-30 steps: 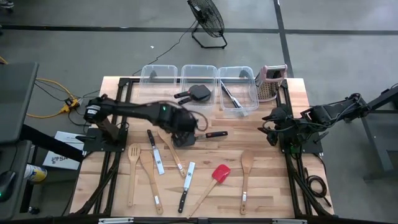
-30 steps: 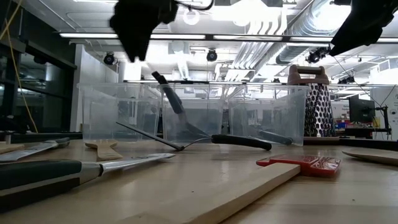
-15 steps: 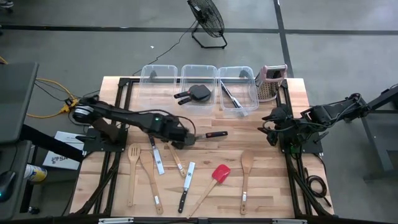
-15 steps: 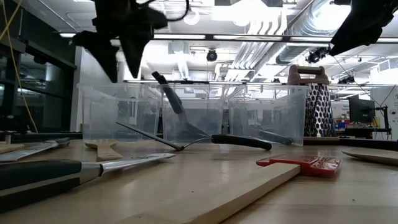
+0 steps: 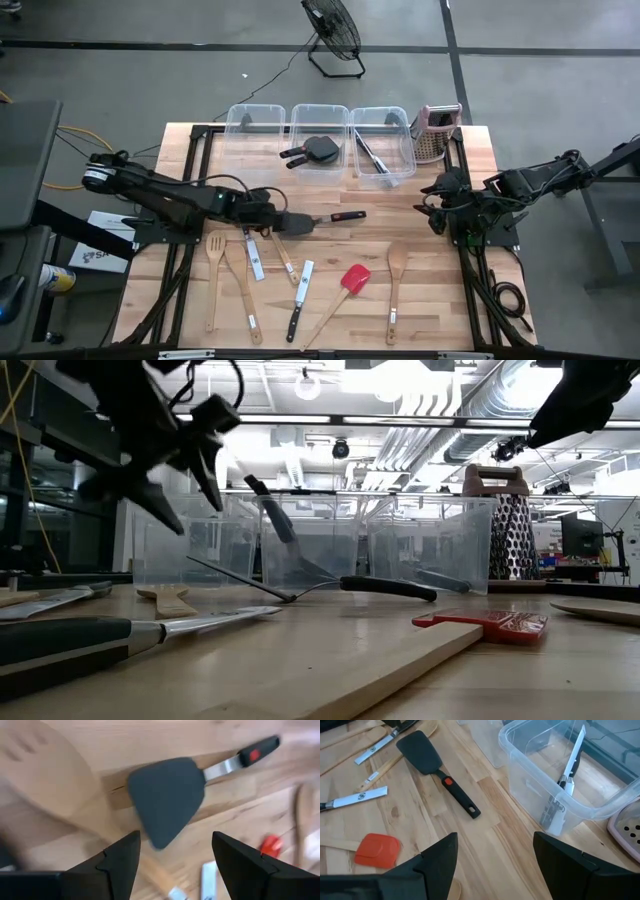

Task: Pick & Place Kitchen Items
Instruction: Put the black spatula into the transparent middle bin

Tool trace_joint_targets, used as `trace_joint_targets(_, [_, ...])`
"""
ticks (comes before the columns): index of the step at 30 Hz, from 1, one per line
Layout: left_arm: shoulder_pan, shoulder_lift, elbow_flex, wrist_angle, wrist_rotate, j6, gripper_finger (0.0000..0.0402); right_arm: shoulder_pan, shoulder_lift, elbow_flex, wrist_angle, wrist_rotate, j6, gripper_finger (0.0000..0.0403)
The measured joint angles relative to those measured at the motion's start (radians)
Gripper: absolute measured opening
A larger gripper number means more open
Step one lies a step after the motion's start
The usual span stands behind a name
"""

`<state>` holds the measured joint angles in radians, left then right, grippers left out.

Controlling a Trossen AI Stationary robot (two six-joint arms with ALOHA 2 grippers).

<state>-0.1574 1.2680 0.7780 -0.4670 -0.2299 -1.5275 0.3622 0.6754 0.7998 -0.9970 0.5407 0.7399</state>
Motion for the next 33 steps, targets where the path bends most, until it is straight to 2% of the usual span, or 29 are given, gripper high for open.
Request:
trace_joint_targets(4, [0.000,0.008,-0.076,0.128,-0.013,-0.057,0.0241,0.000,0.000,0.000,0.006,0.003,0.000,0.0251])
trace_joint_targets(8, [0.000,0.031,-0.110,0.175,-0.014,-0.078,0.0241,0.000,0.001,0.000,0.007,0.004,0.000,0.0251])
trace_joint_targets(14, [0.001,0.062,-0.116,0.153,-0.017,-0.089,0.0241,0.000,0.002,0.000,0.007,0.007,0.000,0.0251])
trace_joint_targets(23, [0.001,0.183,-0.114,0.322,-0.028,-0.101,0.0241,0.000,0.005,0.000,0.018,0.011,0.005,0.0251])
trace_joint_targets(29, [0.001,0.190,-0.114,0.331,-0.050,-0.101,0.0240,0.000,0.007,0.000,0.021,0.009,0.018,0.0251])
trace_joint_targets(33, [0.001,0.189,-0.114,0.337,-0.053,-0.101,0.0219,0.000,0.007,0.000,0.021,0.008,0.019,0.0251])
